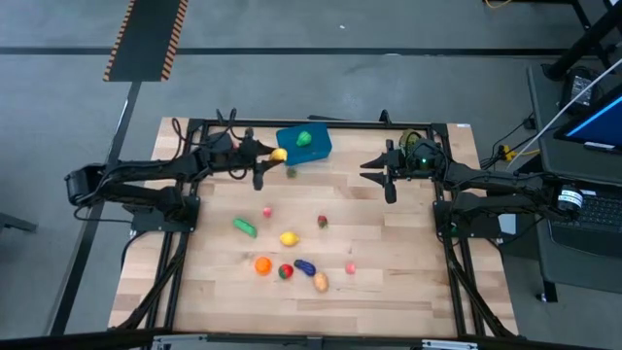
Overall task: Pick and placing Produce into tupperware
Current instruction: Put the banana into the blue bin
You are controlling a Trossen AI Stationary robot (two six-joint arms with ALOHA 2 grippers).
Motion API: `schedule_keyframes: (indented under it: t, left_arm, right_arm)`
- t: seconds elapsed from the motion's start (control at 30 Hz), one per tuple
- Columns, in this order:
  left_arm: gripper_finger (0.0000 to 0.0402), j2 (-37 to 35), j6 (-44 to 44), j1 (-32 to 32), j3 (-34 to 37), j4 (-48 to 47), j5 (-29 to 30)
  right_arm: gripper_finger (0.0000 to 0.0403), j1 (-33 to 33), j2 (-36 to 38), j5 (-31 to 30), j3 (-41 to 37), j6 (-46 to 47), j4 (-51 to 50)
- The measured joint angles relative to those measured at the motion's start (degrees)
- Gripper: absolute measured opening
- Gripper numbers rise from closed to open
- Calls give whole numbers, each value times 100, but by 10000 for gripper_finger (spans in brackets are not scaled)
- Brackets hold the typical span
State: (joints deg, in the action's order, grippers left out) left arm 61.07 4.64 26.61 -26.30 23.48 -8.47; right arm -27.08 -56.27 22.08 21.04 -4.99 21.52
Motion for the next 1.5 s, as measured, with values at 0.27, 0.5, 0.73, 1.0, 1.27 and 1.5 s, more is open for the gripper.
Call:
schedule_keyframes:
  t: [0.27,0.5,0.73,1.0,1.27,1.5]
  left_arm:
    - [130,9,-248,0,0,8,843]
    - [130,9,-259,13,0,-97,1226]
    - [130,82,-255,148,-184,-417,1237]
    - [130,985,241,400,-1339,-1549,977]
    - [130,2016,642,739,-2744,-2914,402]
    - [130,3003,1000,904,-3974,-4177,75]
  right_arm:
    - [124,0,0,-2,0,-22,0]
    - [124,-1,1,-2,0,-22,2]
    - [124,0,0,-2,0,-22,2]
    - [124,1,0,-2,0,-22,4]
    - [124,1,0,-3,0,-22,-28]
    - [124,-1,0,-4,0,-22,-42]
